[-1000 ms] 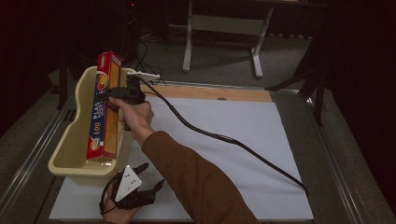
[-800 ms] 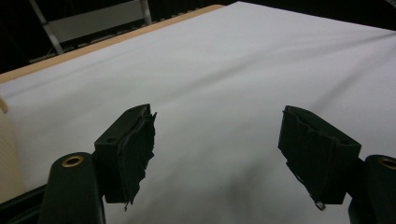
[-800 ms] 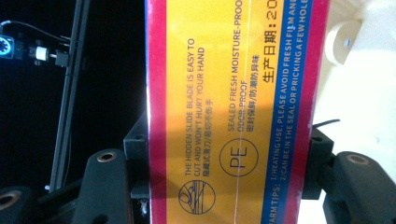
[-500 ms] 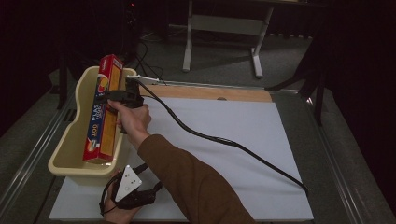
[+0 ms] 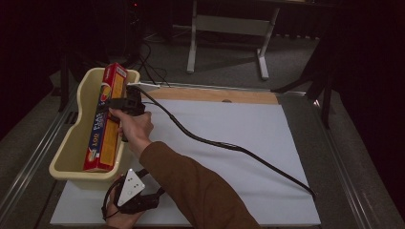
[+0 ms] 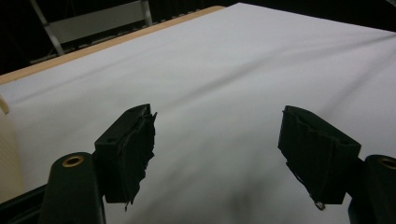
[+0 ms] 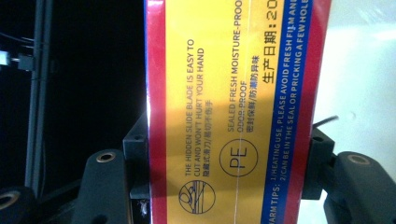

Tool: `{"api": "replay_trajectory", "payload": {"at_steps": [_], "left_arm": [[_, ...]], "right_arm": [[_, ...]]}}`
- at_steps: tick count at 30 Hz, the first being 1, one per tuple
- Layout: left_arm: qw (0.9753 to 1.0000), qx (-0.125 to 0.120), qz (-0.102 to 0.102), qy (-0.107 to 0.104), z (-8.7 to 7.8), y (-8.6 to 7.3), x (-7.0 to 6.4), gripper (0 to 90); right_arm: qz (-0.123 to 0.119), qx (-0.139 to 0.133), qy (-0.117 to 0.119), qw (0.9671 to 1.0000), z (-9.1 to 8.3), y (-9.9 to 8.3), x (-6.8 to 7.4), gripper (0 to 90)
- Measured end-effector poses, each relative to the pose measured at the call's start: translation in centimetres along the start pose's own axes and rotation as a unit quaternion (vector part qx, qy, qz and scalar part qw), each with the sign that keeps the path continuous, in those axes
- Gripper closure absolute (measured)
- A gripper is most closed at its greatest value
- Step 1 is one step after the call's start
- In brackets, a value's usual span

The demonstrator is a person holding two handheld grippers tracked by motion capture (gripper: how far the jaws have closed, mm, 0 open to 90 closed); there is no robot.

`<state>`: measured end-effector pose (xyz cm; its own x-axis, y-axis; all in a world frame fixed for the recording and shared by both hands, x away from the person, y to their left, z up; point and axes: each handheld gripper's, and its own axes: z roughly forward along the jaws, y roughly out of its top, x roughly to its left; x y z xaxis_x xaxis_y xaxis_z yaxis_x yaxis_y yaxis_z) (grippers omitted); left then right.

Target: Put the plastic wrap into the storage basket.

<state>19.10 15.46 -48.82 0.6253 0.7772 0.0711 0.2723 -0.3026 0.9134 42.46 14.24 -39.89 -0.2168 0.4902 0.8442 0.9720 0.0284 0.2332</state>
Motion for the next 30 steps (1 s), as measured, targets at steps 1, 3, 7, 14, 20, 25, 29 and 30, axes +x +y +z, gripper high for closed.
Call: {"api": "replay_trajectory", "payload": {"at_steps": [1, 3, 7, 14, 20, 25, 29, 30], "left_arm": [[1.0000, -0.001, 0.000, 0.000, 0.0, 0.0, 0.0, 26.6], [1.0000, 0.000, 0.000, 0.000, 0.0, 0.0, 0.0, 26.6], [1.0000, 0.000, 0.000, -0.001, 0.0, 0.0, 0.0, 26.6], [1.0000, -0.001, 0.000, 0.000, 0.1, 0.0, 0.0, 26.7], [1.0000, 0.000, 0.001, 0.002, 0.1, 0.0, 0.0, 26.7], [1.0000, 0.001, 0.002, 0.002, 0.1, 0.0, 0.0, 26.8], [1.0000, 0.001, 0.003, 0.004, 0.2, 0.1, 0.0, 26.9], [1.0000, 0.001, 0.003, 0.004, 0.2, 0.1, 0.0, 26.9]], "right_arm": [[0.001, 0.001, -0.002, 1.0000, 0.0, 0.0, -0.1, 38.7], [0.004, -0.001, -0.005, 1.0000, 0.0, 0.0, -0.2, 38.3], [-0.001, 0.008, -0.014, 0.9999, -0.2, 0.1, -0.3, 36.9], [-0.001, 0.016, -0.051, 0.9986, -0.3, 0.1, -1.0, 34.8], [-0.011, 0.023, -0.058, 0.9980, -0.9, 0.3, -0.8, 35.8], [-0.007, 0.015, -0.033, 0.9993, -2.2, 0.4, -0.7, 36.6], [-0.012, 0.021, -0.026, 0.9994, -2.7, 0.5, -1.0, 36.8], [-0.014, 0.021, -0.026, 0.9993, -2.8, 0.5, -1.2, 37.0]]}}
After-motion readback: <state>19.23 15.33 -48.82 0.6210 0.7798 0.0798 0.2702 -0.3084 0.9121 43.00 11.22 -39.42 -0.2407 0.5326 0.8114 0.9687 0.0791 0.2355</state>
